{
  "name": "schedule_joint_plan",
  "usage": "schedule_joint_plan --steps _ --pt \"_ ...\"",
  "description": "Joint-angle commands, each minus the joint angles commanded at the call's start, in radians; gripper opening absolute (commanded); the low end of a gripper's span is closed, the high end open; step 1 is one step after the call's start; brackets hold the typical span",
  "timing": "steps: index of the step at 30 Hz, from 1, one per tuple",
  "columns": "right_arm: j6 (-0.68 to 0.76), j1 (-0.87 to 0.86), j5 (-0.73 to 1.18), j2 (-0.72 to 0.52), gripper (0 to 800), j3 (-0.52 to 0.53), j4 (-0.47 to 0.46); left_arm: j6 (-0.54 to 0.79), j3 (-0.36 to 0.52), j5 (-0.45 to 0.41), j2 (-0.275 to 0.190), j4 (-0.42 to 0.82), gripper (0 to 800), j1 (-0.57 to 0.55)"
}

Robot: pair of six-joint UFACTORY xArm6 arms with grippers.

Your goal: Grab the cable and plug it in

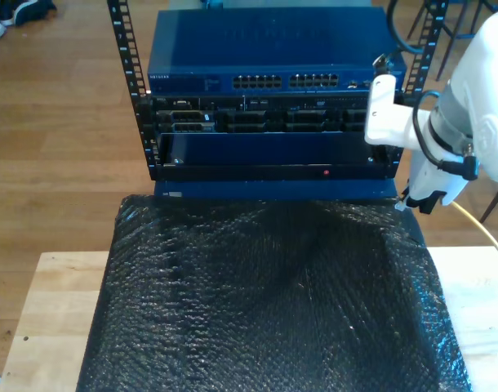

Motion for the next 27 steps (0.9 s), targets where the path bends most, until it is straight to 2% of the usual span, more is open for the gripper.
schedule_joint_plan --steps 9,13,16,20,27 --pt "0.002 0.0 0.0 0.0 0 0.005 0.002 0.066 0.195 -0.158 -0.029 0.068 800 0.066" --pt "0.003 0.002 0.0 0.0 0 0.021 0.002 0.069 0.242 -0.206 -0.037 0.074 800 0.078" --pt "0.003 0.005 0.0 0.0 0 0.026 0.002 0.084 0.267 -0.253 -0.068 0.072 800 0.086" --pt "0.005 0.005 0.0 0.0 0 0.035 0.0 0.11 0.304 -0.273 -0.104 0.072 800 0.1" --pt "0.011 0.005 -0.002 0.002 0 0.041 0.002 0.126 0.362 -0.327 -0.137 0.069 800 0.106"
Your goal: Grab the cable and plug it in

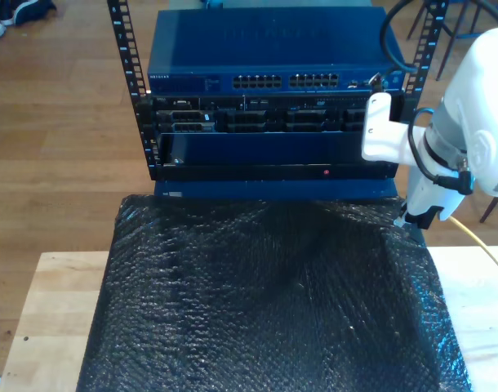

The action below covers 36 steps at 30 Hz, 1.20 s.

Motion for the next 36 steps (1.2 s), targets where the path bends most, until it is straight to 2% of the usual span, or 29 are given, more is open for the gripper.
schedule_joint_plan --steps 6,15,24,29,36 --pt "-0.002 -0.002 -0.031 -0.003 0 0.012 0.0 0.014 0.015 -0.049 -0.003 -0.002 800 0.074" --pt "0.0 -0.002 -0.044 -0.008 0 0.014 0.003 0.178 0.066 -0.127 0.005 -0.002 800 0.126" --pt "0.0 -0.002 -0.049 -0.008 0 0.017 0.003 0.216 0.19 -0.348 0.008 -0.008 800 0.13" --pt "0.002 -0.003 -0.091 -0.009 0 0.058 0.008 0.226 0.189 -0.356 0.035 -0.069 800 0.149" --pt "-0.002 -0.005 -0.129 -0.051 0 0.149 0.003 0.239 0.189 -0.358 0.037 -0.071 800 0.149"
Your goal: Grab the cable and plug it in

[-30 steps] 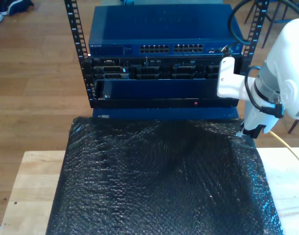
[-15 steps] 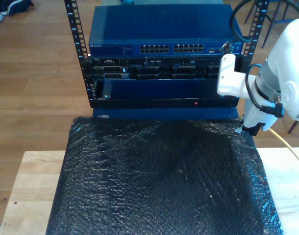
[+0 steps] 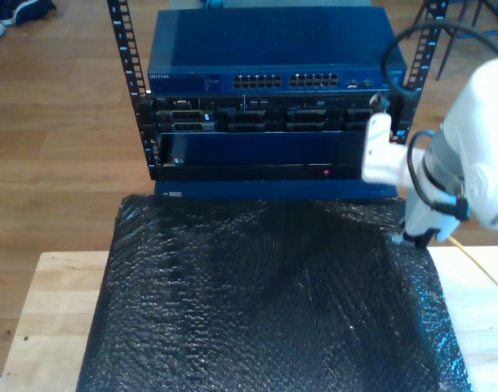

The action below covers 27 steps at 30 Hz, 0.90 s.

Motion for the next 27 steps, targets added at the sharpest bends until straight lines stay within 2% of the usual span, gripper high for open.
schedule_joint_plan --steps 11,19,24,27 --pt "-0.002 0.02 -0.236 0.005 0 -0.003 0.005 0.0 0.0 0.0 0.0 0.0 800 0.0" --pt "-0.006 0.041 -0.427 0.063 0 0.011 -0.009 0.0 0.0 0.0 0.0 0.0 800 0.0" --pt "-0.031 0.041 -0.531 0.068 0 0.072 -0.103 0.0 0.0 0.0 0.0 0.0 800 0.0" --pt "-0.031 0.04 -0.611 0.072 0 0.089 -0.124 0.0 0.0 0.0 0.0 0.0 800 0.0"
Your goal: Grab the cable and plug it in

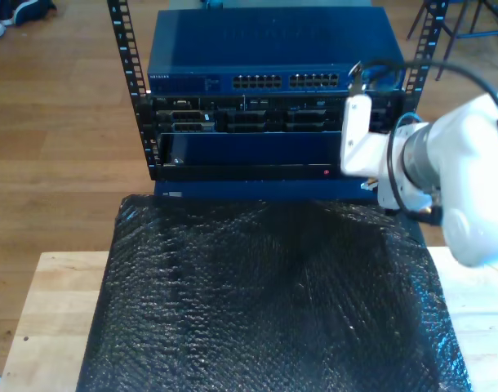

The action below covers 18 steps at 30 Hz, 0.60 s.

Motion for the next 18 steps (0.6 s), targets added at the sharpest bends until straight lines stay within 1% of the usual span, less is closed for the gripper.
schedule_joint_plan --steps 7,10,13,18 --pt "0.002 0.0 -0.043 0.025 0 -0.02 -0.002 0.0 0.0 0.0 0.0 0.0 800 0.0" --pt "0.0 0.0 -0.084 0.041 0 -0.009 -0.002 0.0 0.0 0.0 0.0 0.0 800 0.0" --pt "0.0 0.008 -0.137 0.04 0 0.04 -0.003 0.0 0.0 0.0 0.0 0.0 800 0.0" --pt "-0.002 0.028 -0.276 0.038 0 0.11 -0.003 0.0 0.0 0.0 0.0 0.0 800 0.0"
